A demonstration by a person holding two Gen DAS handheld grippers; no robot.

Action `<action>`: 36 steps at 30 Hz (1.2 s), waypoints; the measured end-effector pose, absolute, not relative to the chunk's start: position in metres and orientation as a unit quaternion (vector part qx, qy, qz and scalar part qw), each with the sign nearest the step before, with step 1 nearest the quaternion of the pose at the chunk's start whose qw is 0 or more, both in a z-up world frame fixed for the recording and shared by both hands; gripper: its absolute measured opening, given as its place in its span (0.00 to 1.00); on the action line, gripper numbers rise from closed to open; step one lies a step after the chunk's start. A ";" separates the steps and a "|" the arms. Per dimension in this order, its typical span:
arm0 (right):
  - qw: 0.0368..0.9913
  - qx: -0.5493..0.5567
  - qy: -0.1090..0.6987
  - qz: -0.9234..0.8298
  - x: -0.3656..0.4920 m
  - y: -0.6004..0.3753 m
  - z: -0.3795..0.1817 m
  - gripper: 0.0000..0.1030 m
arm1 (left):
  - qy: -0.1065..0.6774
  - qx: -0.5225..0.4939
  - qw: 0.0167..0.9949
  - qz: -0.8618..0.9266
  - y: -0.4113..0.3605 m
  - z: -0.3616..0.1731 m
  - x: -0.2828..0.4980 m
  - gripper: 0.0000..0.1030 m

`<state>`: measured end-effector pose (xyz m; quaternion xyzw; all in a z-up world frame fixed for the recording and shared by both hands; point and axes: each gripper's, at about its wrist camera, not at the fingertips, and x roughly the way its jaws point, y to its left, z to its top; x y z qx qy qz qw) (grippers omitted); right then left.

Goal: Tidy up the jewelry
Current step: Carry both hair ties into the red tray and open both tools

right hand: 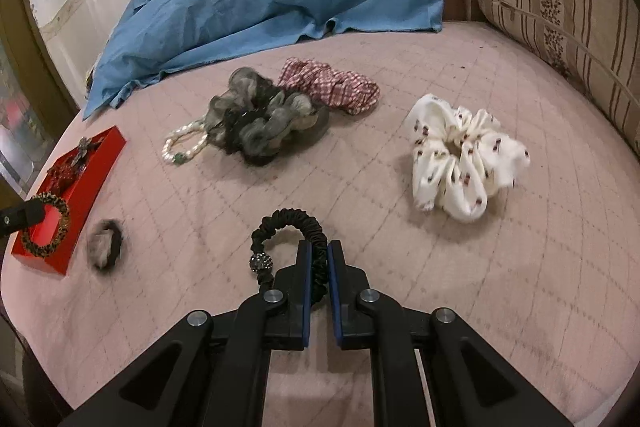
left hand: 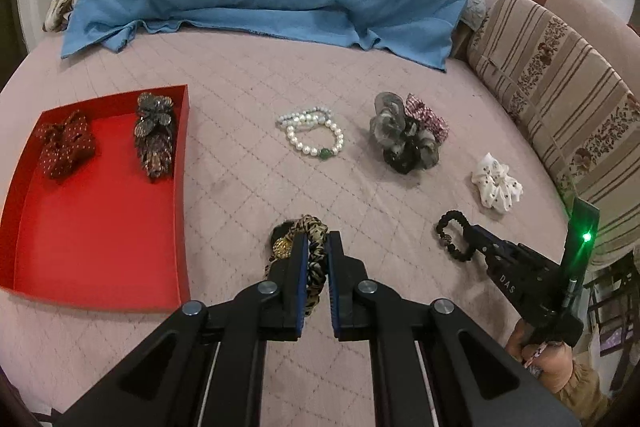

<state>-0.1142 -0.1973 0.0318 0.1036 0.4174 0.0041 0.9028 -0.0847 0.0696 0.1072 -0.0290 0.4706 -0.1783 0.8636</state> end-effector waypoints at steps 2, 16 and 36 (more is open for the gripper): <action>0.904 0.097 0.416 0.004 -0.120 -0.193 0.033 0.08 | 0.467 -0.029 0.867 -0.173 0.073 0.107 -0.090 0.08; 0.907 0.131 0.395 0.059 -0.150 -0.173 0.072 0.08 | 0.444 -0.063 0.888 -0.097 0.144 0.130 -0.104 0.08; 0.870 0.079 0.420 0.247 -0.089 0.009 0.120 0.08 | 0.438 -0.132 0.889 0.022 0.284 0.102 -0.092 0.08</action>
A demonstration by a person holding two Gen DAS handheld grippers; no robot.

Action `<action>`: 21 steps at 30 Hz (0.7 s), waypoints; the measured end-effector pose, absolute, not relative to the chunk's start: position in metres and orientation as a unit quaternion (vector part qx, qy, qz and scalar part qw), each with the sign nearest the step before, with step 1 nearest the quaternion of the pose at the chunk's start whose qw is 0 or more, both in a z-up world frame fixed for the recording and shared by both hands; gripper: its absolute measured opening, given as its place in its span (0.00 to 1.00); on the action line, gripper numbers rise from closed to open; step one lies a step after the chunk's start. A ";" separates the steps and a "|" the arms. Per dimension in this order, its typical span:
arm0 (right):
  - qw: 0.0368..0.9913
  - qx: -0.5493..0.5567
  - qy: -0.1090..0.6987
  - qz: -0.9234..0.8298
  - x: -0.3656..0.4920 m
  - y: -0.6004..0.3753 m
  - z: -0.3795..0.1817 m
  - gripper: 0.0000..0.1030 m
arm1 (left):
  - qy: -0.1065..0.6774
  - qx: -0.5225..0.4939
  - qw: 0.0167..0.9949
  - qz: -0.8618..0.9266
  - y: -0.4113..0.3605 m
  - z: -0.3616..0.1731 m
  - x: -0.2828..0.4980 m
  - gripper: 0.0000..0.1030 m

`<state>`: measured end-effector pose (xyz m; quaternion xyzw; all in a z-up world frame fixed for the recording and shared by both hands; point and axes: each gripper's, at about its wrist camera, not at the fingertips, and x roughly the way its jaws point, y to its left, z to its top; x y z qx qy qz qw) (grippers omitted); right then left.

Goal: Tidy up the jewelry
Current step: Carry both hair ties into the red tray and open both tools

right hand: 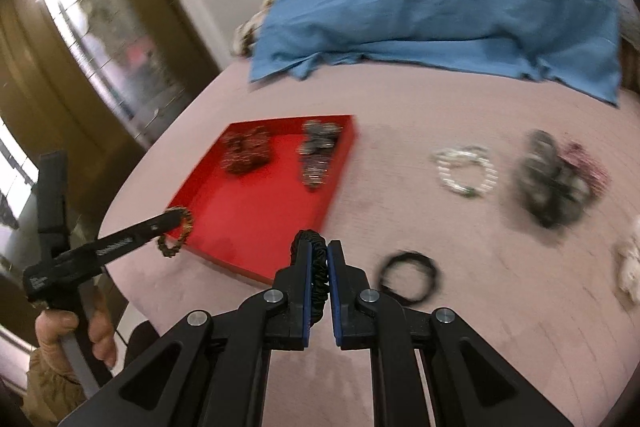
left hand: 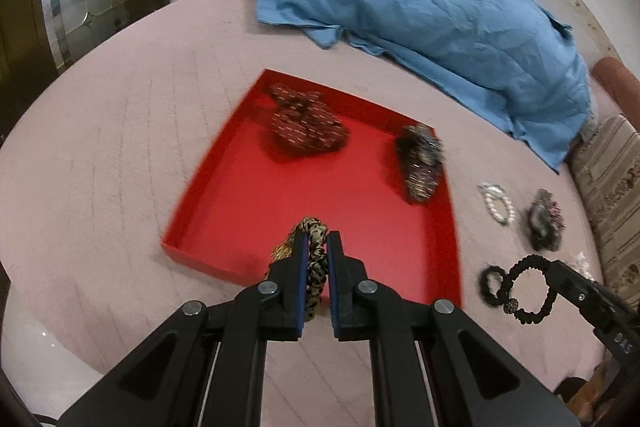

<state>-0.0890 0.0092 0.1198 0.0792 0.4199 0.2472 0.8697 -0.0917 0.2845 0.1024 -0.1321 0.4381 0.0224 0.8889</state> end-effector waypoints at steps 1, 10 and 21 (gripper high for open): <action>0.868 0.076 0.421 0.254 -0.086 0.017 0.119 0.08 | 0.440 -0.130 0.888 0.024 0.290 0.100 -0.087 0.08; 0.837 0.053 0.463 0.286 -0.044 0.087 0.092 0.08 | 0.467 -0.122 0.875 0.039 0.319 0.076 -0.055 0.08; 0.812 0.036 0.500 0.298 -0.035 0.119 0.059 0.10 | 0.449 -0.155 0.879 0.039 0.332 0.086 -0.063 0.44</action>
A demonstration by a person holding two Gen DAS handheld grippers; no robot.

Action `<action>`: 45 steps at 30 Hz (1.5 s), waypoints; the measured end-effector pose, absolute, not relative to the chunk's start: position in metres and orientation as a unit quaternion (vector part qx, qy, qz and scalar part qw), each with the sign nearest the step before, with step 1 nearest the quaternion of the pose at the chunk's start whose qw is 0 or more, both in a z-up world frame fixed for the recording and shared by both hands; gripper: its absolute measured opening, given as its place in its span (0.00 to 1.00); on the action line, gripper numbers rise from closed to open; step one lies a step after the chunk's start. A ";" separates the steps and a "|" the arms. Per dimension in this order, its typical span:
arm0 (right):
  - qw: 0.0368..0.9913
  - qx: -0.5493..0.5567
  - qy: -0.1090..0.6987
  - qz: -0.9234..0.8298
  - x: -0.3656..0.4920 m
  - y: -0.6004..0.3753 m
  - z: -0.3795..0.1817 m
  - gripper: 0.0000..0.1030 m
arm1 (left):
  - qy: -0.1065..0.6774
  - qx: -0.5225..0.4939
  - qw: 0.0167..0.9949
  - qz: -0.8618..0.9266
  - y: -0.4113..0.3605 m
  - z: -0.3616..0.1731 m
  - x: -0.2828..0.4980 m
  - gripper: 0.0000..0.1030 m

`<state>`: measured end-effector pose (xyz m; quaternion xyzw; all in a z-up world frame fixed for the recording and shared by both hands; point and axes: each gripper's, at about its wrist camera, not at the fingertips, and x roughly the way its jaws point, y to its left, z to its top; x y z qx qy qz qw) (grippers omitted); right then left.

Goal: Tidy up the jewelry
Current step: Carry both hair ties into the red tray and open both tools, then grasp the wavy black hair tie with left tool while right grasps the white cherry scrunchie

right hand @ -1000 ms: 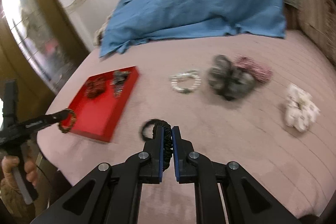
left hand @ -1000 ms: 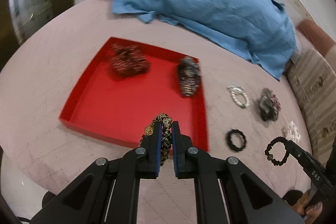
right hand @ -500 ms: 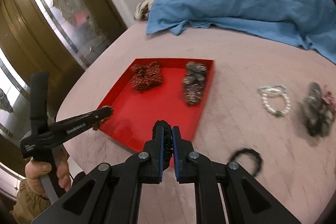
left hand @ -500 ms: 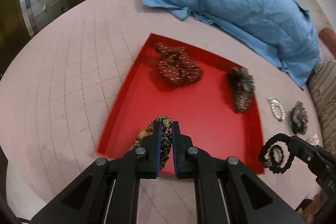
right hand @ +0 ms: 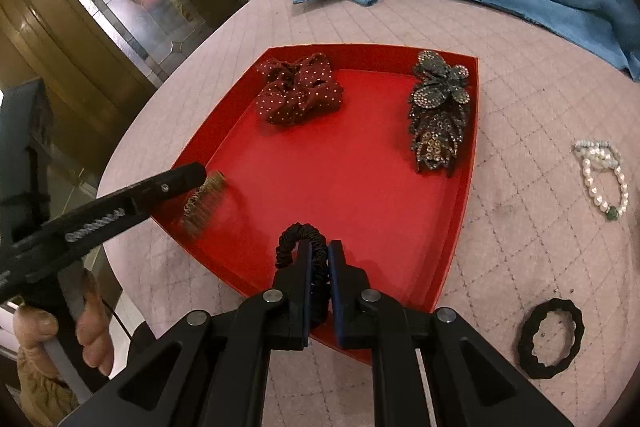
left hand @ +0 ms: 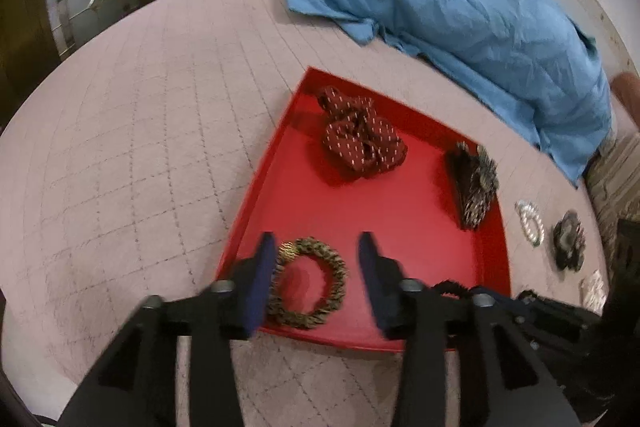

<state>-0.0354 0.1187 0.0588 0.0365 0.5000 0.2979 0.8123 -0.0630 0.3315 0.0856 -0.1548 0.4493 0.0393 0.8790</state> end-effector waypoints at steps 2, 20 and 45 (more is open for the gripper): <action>0.813 0.033 0.497 0.300 -0.037 0.120 0.062 0.17 | 0.441 -0.165 0.881 0.043 0.332 0.093 -0.068 0.44; 0.845 0.063 0.454 0.274 -0.100 0.044 0.094 0.46 | 0.420 -0.145 0.893 0.069 0.299 0.131 -0.114 0.59; 0.883 0.124 0.441 0.097 -0.148 -0.150 0.068 0.53 | 0.452 -0.024 0.889 -0.076 0.147 0.130 -0.140 0.59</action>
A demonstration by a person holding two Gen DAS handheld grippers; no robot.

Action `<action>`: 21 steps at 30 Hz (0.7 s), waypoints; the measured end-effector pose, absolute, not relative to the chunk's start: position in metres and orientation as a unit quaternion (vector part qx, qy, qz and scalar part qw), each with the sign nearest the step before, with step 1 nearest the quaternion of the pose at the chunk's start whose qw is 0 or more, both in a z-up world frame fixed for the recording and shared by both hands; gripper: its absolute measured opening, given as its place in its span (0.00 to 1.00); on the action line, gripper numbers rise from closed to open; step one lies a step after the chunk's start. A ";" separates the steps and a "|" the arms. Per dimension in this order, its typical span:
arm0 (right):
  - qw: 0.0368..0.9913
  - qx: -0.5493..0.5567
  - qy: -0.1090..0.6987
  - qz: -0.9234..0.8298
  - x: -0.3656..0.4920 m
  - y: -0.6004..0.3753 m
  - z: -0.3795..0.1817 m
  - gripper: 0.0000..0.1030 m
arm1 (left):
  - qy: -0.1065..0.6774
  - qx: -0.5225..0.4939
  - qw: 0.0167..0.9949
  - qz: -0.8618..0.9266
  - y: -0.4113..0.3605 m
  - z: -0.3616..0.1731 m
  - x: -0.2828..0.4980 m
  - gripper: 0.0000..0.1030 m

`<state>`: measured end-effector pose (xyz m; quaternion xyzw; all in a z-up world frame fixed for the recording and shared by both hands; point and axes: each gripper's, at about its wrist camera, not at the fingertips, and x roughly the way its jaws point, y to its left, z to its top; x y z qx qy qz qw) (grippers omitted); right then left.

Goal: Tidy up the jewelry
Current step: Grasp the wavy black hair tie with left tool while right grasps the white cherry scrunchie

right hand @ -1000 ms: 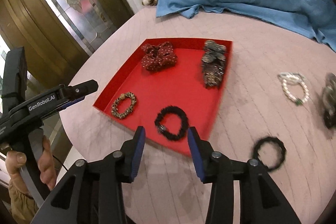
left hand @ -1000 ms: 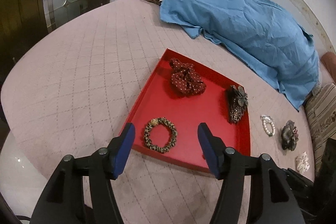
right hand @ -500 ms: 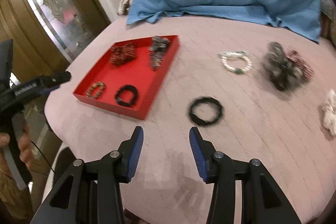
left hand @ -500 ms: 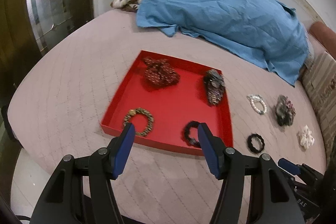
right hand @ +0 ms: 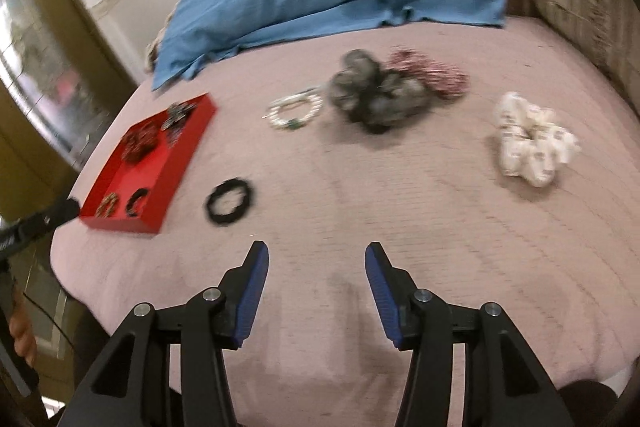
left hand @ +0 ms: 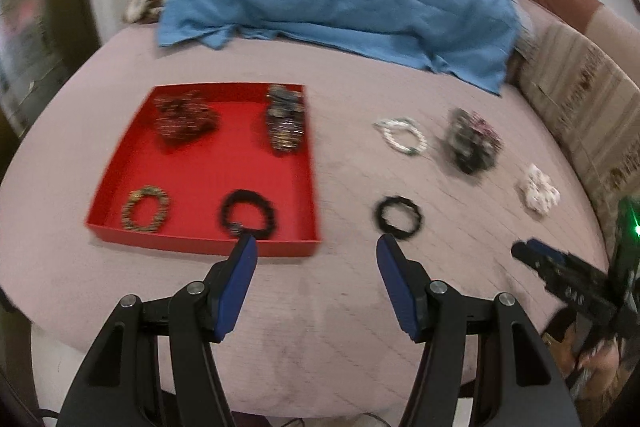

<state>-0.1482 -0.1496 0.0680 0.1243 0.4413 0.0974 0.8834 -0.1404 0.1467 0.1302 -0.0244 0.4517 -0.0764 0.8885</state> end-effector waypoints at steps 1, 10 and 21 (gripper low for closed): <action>0.885 0.128 0.439 0.090 -0.149 -0.157 0.068 0.53 | 0.456 -0.019 0.886 -0.084 0.138 0.128 -0.140 0.59; 0.893 0.159 0.421 0.027 -0.157 -0.224 0.066 0.53 | 0.483 -0.004 0.866 -0.127 0.094 0.108 -0.130 0.59; 0.902 0.174 0.392 -0.051 -0.139 -0.279 0.066 0.56 | 0.497 0.004 0.856 -0.141 0.067 0.082 -0.086 0.57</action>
